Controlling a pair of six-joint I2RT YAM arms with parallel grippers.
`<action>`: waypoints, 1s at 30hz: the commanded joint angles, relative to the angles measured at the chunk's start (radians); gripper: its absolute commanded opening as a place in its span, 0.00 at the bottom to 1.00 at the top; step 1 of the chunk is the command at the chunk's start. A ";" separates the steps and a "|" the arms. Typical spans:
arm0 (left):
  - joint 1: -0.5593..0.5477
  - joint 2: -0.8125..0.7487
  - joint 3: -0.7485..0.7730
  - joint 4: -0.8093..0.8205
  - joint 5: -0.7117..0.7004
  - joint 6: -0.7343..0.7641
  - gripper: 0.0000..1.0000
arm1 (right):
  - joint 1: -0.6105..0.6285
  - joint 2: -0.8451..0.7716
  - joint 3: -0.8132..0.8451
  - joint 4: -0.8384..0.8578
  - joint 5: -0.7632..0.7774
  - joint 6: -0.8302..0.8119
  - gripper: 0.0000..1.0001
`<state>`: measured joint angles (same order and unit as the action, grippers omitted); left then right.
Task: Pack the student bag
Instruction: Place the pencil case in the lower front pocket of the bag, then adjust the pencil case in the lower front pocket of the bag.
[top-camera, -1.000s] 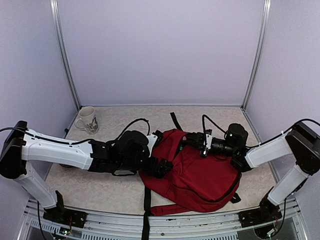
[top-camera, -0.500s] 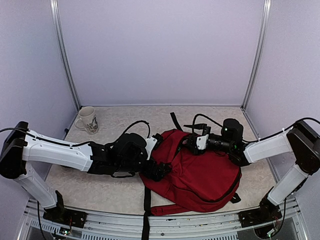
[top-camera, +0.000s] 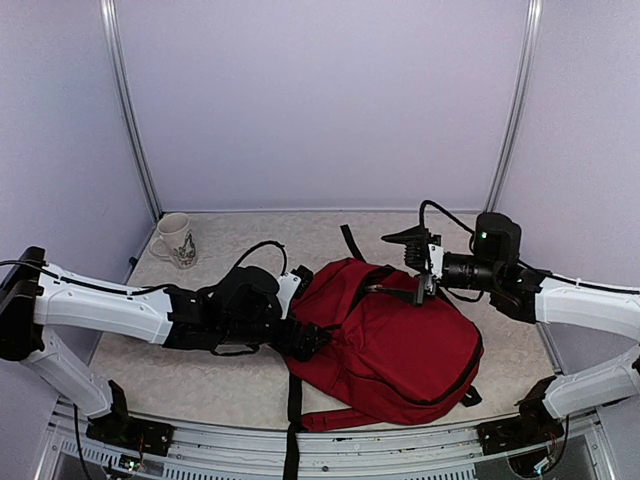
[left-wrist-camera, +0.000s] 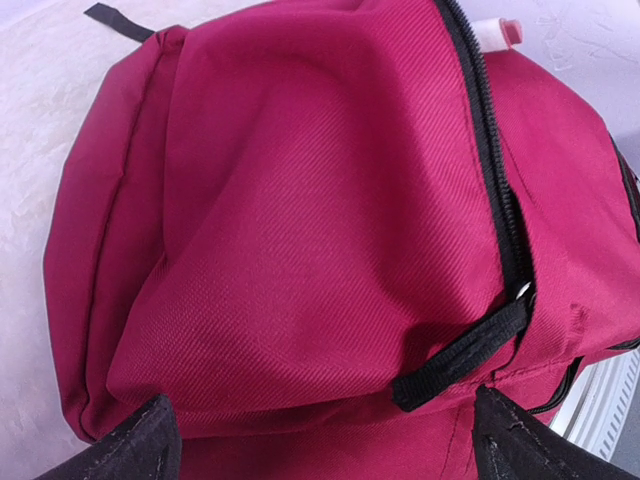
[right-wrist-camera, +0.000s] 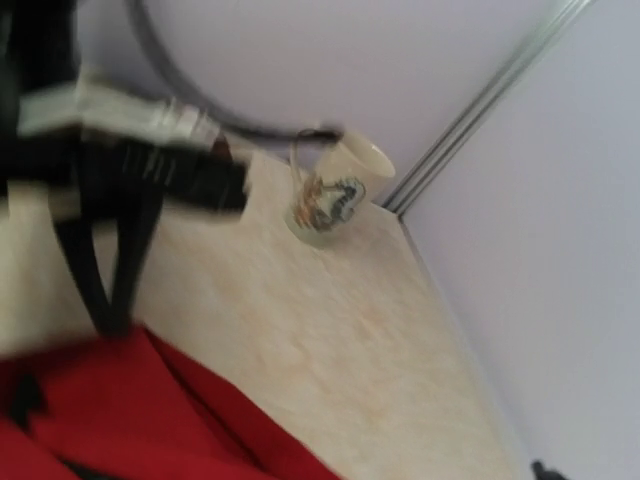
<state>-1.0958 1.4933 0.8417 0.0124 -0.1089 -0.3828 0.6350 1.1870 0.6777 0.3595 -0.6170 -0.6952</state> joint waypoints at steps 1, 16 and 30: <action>0.001 -0.017 -0.016 0.025 0.009 -0.024 0.98 | 0.011 -0.085 0.014 -0.069 0.058 0.512 0.86; 0.000 0.024 -0.024 0.024 -0.026 -0.039 0.98 | 0.022 -0.007 0.112 -0.476 0.201 1.095 0.60; 0.001 0.013 -0.049 0.021 -0.049 -0.034 0.98 | 0.022 0.186 0.137 -0.276 0.157 1.120 0.20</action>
<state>-1.0958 1.5063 0.7898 0.0261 -0.1390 -0.4252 0.6479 1.3396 0.7883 -0.0193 -0.4564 0.4030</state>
